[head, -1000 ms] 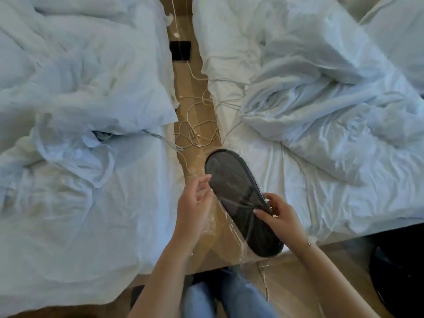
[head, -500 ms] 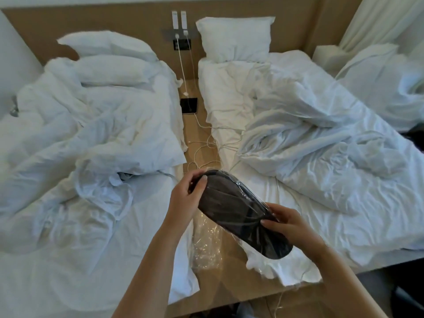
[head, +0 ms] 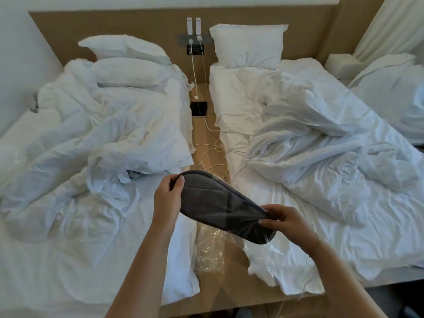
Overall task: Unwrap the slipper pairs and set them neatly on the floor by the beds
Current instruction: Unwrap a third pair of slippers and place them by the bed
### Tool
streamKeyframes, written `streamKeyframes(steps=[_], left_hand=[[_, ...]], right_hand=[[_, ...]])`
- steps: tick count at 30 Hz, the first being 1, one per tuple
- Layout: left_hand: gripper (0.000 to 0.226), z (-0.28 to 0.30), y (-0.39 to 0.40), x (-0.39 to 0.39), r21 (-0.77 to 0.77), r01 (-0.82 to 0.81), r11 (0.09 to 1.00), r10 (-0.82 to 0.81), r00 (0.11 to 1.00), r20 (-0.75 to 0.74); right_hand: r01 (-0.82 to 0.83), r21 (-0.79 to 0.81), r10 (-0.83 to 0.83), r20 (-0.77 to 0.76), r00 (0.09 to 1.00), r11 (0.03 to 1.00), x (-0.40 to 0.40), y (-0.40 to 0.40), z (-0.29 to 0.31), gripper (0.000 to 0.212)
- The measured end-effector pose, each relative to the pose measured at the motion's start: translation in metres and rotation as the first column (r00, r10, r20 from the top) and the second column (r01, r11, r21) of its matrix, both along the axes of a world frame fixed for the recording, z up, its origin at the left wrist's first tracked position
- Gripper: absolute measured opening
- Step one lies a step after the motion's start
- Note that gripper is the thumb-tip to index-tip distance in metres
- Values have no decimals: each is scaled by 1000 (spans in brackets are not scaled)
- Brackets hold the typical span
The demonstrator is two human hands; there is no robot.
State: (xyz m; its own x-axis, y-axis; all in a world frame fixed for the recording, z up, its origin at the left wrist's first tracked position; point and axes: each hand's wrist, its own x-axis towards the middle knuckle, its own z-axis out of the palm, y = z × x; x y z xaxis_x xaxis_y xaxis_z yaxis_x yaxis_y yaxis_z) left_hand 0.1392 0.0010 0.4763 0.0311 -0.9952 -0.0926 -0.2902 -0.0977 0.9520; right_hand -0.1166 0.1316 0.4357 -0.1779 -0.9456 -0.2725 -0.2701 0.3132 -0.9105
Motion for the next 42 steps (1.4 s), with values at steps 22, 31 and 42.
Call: streamKeyframes(steps=[22, 31, 42], left_hand=[[14, -87, 6, 66, 795, 26, 605, 685, 492, -537], [23, -138, 11, 57, 804, 99, 586, 663, 512, -546], [40, -286, 3, 54, 729, 26, 684, 442, 780, -443]], right_hand=[[437, 310, -426, -107, 898, 844, 6, -13, -81, 15], [375, 515, -467, 57, 882, 771, 36, -53, -162, 8], [337, 635, -492, 78, 867, 695, 64, -103, -359, 14]])
